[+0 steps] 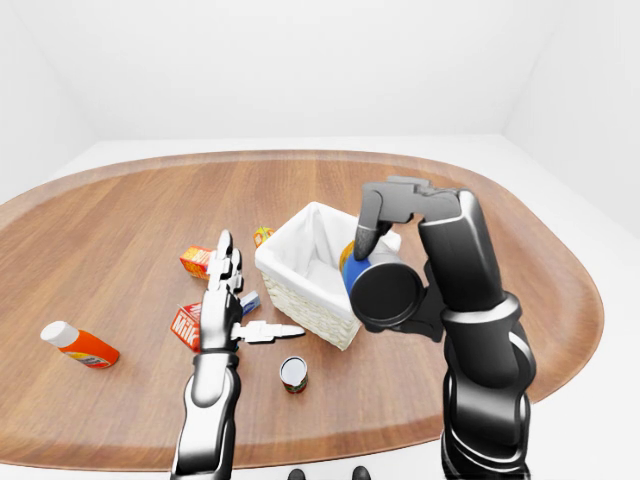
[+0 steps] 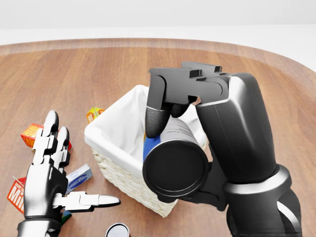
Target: Pick up the alphabet soup, and put it in the basket.
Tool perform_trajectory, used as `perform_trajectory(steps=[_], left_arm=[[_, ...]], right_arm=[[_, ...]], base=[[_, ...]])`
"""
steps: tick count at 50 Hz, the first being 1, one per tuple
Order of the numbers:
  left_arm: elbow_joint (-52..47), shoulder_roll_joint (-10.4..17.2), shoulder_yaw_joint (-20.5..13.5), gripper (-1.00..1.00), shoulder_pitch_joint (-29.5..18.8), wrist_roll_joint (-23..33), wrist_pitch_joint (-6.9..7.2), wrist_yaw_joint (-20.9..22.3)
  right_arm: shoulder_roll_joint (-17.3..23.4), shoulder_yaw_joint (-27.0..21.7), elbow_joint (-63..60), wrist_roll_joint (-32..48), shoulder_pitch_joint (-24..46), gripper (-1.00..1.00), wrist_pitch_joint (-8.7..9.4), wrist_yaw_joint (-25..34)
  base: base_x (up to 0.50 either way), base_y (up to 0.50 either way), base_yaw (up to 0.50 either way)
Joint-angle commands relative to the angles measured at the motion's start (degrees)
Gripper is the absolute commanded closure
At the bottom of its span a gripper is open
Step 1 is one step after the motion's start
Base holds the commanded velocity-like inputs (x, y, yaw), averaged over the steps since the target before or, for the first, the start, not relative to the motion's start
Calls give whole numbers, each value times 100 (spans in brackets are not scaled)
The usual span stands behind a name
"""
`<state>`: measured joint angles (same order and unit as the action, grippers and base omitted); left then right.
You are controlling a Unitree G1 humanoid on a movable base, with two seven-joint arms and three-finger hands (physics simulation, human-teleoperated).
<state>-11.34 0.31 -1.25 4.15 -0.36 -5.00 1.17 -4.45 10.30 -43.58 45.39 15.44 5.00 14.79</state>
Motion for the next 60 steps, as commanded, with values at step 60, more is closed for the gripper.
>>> perform_trajectory(steps=[60], left_arm=[[44,4,-2,-100,-44,-36,0,36]], right_arm=[[-5,-408,6085,966,3391,100,0,-832]], base=[[0,0,0]])
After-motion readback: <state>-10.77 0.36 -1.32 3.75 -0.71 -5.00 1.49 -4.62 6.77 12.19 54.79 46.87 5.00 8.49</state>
